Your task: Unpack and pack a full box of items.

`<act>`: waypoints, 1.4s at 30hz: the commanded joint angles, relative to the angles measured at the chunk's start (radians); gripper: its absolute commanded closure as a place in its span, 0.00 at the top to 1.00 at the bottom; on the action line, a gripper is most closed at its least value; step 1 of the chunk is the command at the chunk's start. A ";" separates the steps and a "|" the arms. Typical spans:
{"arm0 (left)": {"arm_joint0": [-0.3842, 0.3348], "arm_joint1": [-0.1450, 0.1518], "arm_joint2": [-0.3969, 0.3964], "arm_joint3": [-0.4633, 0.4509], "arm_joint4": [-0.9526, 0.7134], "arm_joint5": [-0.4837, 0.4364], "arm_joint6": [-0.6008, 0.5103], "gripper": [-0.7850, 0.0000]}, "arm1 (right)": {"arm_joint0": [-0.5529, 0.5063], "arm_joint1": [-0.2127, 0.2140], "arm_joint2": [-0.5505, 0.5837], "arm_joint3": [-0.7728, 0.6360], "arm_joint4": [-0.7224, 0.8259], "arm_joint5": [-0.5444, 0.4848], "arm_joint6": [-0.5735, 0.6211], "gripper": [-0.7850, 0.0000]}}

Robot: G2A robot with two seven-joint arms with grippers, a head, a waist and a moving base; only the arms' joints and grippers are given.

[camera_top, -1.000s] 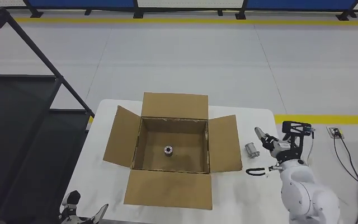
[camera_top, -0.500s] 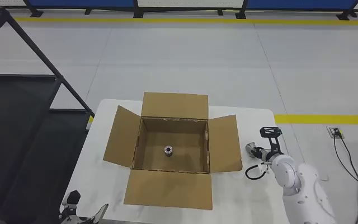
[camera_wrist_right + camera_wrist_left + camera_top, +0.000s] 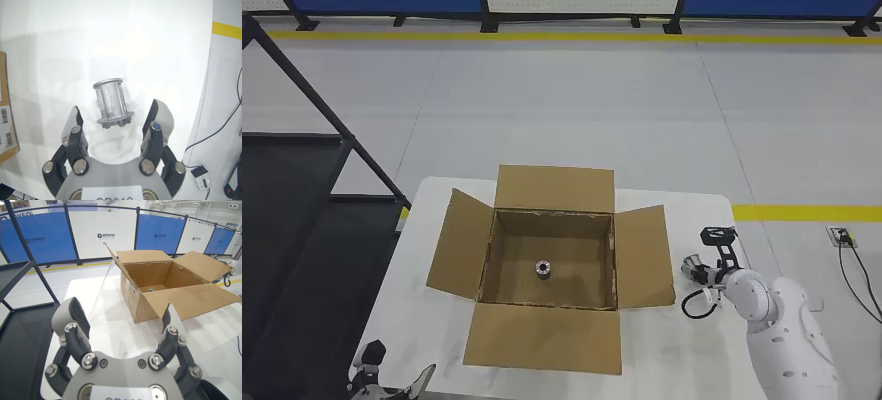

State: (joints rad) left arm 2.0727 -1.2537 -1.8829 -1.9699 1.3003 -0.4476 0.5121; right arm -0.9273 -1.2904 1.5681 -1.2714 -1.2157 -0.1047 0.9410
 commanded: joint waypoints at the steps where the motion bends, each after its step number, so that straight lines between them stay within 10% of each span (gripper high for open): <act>1: 0.000 0.000 0.000 0.000 0.000 0.000 0.000 1.00 | 0.009 0.002 -0.003 0.012 0.005 -0.004 0.022 0.00; 12: 0.000 0.000 0.000 0.000 0.000 0.000 0.000 1.00 | -0.019 0.012 0.017 -0.036 0.047 0.024 -0.018 0.00; 21: 0.000 0.000 0.000 0.000 0.000 0.000 0.000 1.00 | -0.198 0.017 0.136 -0.348 0.199 0.122 -0.170 0.00; 32: 0.000 0.000 0.000 0.000 0.000 0.000 0.000 1.00 | -0.303 0.021 0.129 -0.578 0.407 -0.110 -0.321 0.00; 38: 0.000 0.000 0.000 0.000 0.000 0.000 0.000 1.00 | -0.268 0.037 0.031 -0.651 0.388 -0.412 -0.258 0.00; 42: 0.000 0.000 0.000 0.000 0.000 0.000 0.000 1.00 | -0.226 0.040 -0.020 -0.665 0.356 -0.410 -0.239 0.00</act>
State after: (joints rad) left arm 2.0727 -1.2537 -1.8829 -1.9700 1.3003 -0.4476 0.5121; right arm -1.1619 -1.2503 1.5576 -1.9344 -0.8606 -0.5344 0.7042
